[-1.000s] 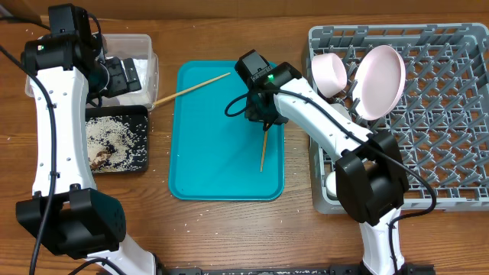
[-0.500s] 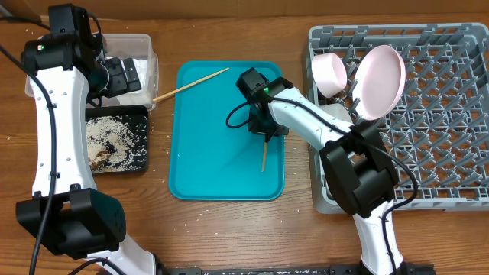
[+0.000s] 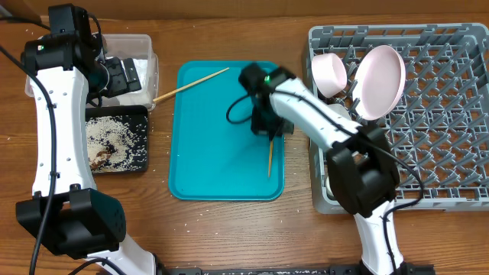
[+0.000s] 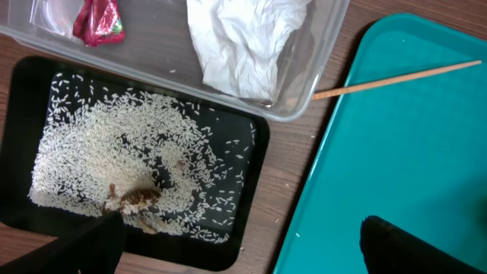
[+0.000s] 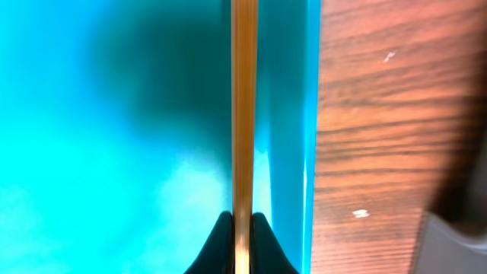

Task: Sort waste into correct bins and load items into the dishwasher
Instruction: 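Place the held chopstick into the dish rack with the right gripper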

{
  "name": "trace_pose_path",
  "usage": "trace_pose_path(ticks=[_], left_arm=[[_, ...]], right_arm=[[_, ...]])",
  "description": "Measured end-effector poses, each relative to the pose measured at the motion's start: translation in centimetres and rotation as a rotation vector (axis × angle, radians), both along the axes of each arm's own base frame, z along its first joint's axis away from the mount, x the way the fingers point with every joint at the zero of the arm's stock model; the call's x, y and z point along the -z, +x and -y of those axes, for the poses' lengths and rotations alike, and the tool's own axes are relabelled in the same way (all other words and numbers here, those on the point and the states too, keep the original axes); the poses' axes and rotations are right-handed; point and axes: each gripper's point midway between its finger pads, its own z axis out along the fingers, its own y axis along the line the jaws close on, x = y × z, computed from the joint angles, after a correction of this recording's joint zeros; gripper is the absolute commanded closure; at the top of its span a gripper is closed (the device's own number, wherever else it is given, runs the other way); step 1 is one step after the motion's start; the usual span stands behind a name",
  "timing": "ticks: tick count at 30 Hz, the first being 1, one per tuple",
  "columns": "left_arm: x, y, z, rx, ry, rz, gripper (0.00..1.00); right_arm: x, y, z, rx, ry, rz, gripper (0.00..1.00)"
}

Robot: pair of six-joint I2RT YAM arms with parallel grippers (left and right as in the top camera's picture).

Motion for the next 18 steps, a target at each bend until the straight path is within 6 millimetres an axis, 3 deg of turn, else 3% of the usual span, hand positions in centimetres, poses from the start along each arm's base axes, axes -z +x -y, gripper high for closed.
trace_pose_path(ticks=[1, 3, 6, 8, 10, 12, 14, 16, 18], left_arm=[[0.0, 0.0, 0.0, 0.0, 0.0, 0.001, 0.0], [0.0, 0.0, 0.0, 0.0, 0.0, 0.0, 0.0], [0.0, 0.0, 0.0, 0.0, 0.0, 0.001, 0.0], [0.0, 0.0, 0.0, 0.0, 0.0, 0.001, 0.0], [0.0, 0.0, 0.0, 0.0, 0.0, 0.001, 0.0], [0.0, 0.0, 0.0, 0.0, 0.0, 0.001, 0.0], [0.0, 0.0, 0.0, 0.0, 0.0, 0.001, 0.0], [0.0, 0.0, 0.0, 0.0, 0.0, 0.001, 0.0], [0.0, 0.0, 0.0, 0.0, 0.001, 0.001, 0.0]], right_arm=[[-1.8, 0.5, 0.1, -0.001, 0.009, 0.017, 0.96], [-7.4, 1.8, 0.5, 0.008, 0.05, 0.103, 0.96], [-16.0, 2.5, 3.1, 0.055, 0.1, 0.256, 0.96], [-21.5, 1.9, 6.5, 0.124, 0.116, 0.362, 0.96], [-25.4, 0.7, 11.0, 0.226, 0.103, 0.439, 0.96], [-27.5, -0.5, 16.0, 0.347, 0.065, 0.478, 0.96], [-28.0, -0.8, 19.8, 0.449, 0.027, 0.489, 0.96], [-27.1, -0.6, 22.6, 0.525, -0.012, 0.469, 0.96], [-24.6, -0.4, 25.0, 0.593, -0.055, 0.4, 0.96]])
